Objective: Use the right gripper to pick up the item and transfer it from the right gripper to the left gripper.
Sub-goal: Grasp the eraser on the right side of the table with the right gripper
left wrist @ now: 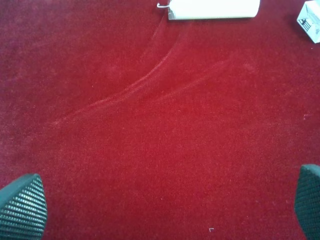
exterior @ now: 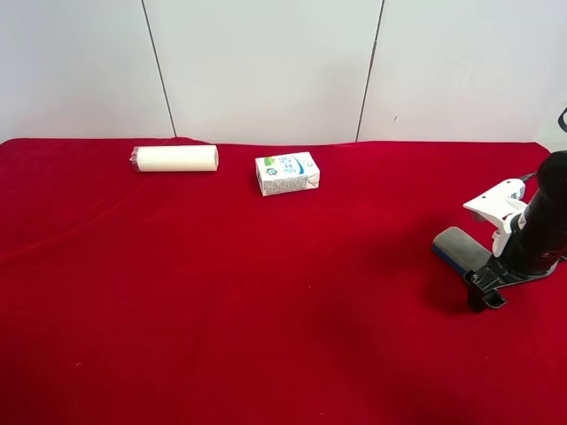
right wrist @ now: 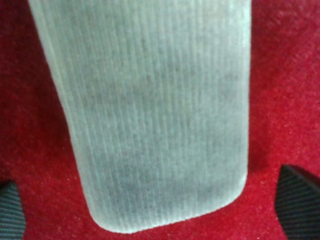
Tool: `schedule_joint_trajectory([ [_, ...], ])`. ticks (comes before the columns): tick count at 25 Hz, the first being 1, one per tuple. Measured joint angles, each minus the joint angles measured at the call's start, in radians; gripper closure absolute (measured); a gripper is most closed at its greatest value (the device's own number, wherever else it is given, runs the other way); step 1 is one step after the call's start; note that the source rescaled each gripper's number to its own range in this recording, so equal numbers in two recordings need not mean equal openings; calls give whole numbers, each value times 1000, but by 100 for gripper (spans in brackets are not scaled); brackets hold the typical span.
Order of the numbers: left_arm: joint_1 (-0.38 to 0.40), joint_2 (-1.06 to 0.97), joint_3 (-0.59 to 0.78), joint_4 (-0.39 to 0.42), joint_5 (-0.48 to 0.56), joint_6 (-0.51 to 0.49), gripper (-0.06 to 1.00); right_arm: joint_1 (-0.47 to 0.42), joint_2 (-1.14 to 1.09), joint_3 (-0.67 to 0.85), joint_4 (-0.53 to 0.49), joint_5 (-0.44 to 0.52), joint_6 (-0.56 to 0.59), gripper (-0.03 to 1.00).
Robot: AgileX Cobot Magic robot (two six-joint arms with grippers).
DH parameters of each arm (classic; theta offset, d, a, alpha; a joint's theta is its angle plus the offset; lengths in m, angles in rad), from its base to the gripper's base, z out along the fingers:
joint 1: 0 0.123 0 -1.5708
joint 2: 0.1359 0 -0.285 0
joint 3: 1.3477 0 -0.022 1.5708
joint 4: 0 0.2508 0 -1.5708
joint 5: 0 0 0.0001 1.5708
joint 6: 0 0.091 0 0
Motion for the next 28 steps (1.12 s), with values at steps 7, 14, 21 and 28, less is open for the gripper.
schedule_joint_trajectory([
  [7, 0, 0, 0, 0, 0, 0, -6, 0, 5, 0, -2, 9, 0, 59],
  [14, 0, 0, 0, 0, 0, 0, -6, 0, 8, 0, -4, 27, 0, 95],
  [21, 0, 0, 0, 0, 0, 0, -6, 0, 9, 0, -11, 32, 0, 97],
  [28, 0, 0, 0, 0, 0, 0, -6, 0, 9, 0, -20, 2, 0, 96],
])
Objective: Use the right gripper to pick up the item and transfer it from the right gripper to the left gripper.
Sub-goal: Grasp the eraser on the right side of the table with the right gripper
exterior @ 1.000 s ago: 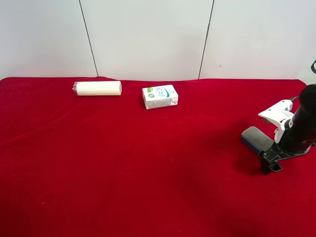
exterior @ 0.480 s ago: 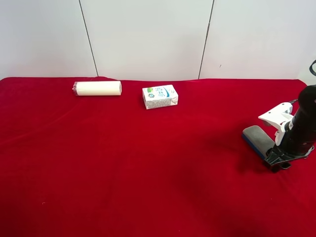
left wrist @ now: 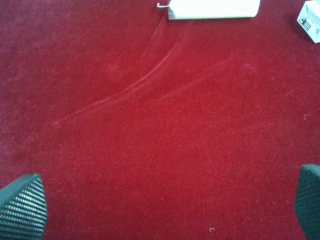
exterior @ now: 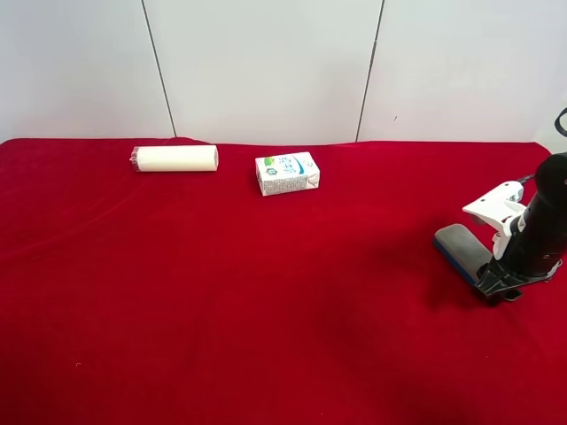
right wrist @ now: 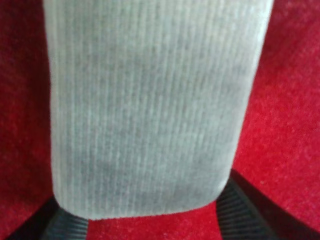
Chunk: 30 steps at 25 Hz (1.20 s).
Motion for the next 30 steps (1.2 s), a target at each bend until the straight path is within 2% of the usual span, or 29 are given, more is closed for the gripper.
schedule_joint_trajectory([
  [3, 0, 0, 0, 0, 0, 0, -6, 0, 0, 0, 8, -11, 0, 86],
  [5, 0, 0, 0, 0, 0, 0, -6, 0, 0, 0, 9, -16, 0, 71],
  [9, 0, 0, 0, 0, 0, 0, -6, -1, 0, 0, 29, -20, 0, 62],
  [19, 0, 0, 0, 1, 0, 0, -6, -1, 0, 0, 119, -69, -1, 60],
  [30, 0, 0, 0, 1, 0, 0, -6, -1, 0, 0, 145, -98, -1, 60],
])
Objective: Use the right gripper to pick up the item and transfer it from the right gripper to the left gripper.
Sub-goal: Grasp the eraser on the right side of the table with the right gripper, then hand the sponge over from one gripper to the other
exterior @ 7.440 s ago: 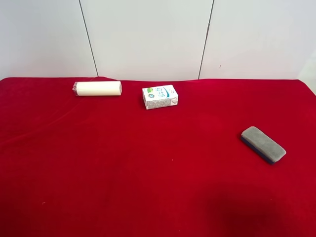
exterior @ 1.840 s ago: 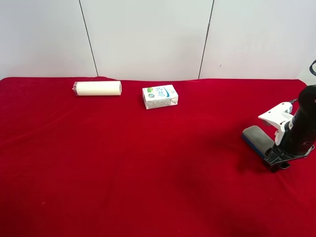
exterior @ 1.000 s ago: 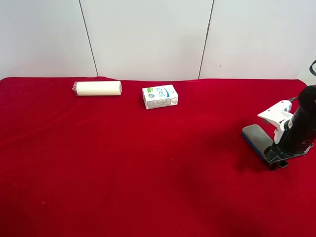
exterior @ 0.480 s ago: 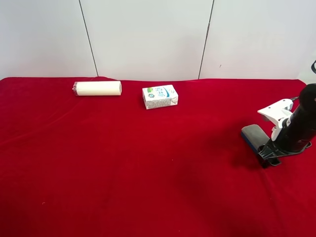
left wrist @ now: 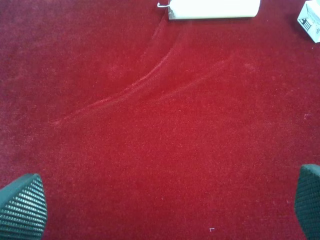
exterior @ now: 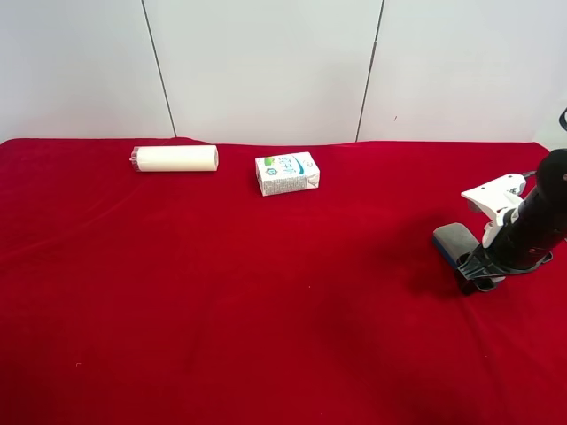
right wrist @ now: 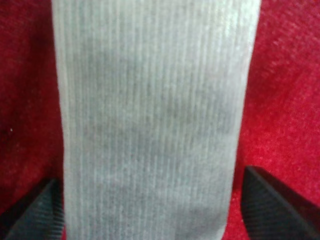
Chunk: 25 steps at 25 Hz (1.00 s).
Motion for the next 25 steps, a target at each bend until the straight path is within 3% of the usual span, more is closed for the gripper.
schedule_joint_trajectory([
  [3, 0, 0, 0, 0, 0, 0, -6, 0, 0, 0, 1, 0, 0, 65],
  [6, 0, 0, 0, 0, 0, 0, -6, 0, 0, 0, 1, -3, 1, 93],
  [18, 0, 0, 0, 0, 0, 0, -6, 0, -4, 0, 43, -3, 1, 93],
  [25, 0, 0, 0, 0, 0, 0, -6, 0, -143, 1, 78, -25, 0, 93],
])
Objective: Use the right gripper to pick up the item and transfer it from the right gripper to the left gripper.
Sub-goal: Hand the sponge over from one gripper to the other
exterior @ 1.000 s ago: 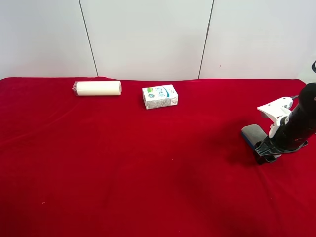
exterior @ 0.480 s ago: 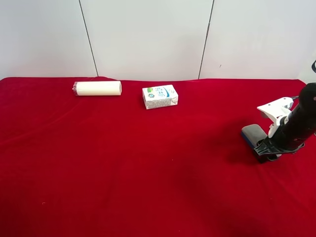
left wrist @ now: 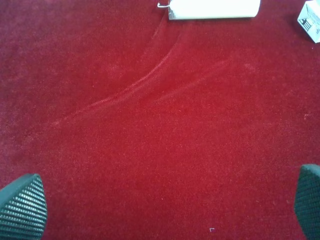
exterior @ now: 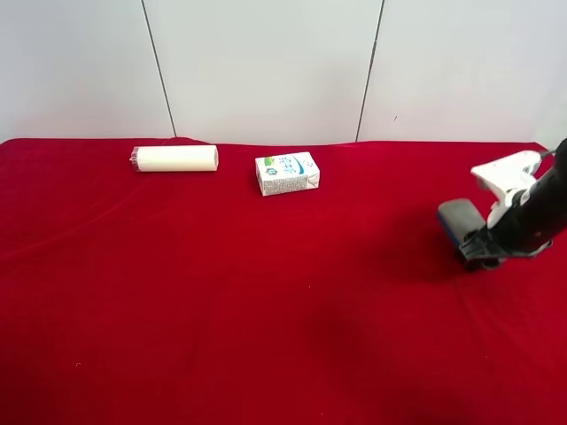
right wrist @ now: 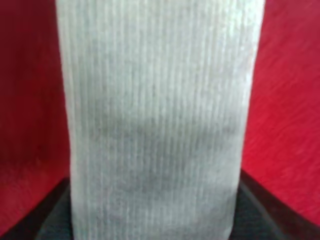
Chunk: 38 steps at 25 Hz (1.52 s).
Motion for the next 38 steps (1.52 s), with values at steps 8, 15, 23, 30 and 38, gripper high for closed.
schedule_joint_trajectory([
  [8, 0, 0, 0, 0, 0, 0, -6, 181, -160, 1, 25, -45, -71, 93],
  [15, 0, 0, 0, 0, 0, 0, -6, 386, -172, 1, 28, -148, -79, 93],
  [23, 0, 0, 0, 0, 0, 0, -6, 587, -172, 1, 28, -328, -80, 93],
  [30, 0, 0, 0, 0, 0, 0, -6, 748, -172, 1, 28, -525, -80, 93],
  [38, 0, 0, 0, 0, 0, 0, -6, 750, -172, 1, 28, -565, -80, 93],
])
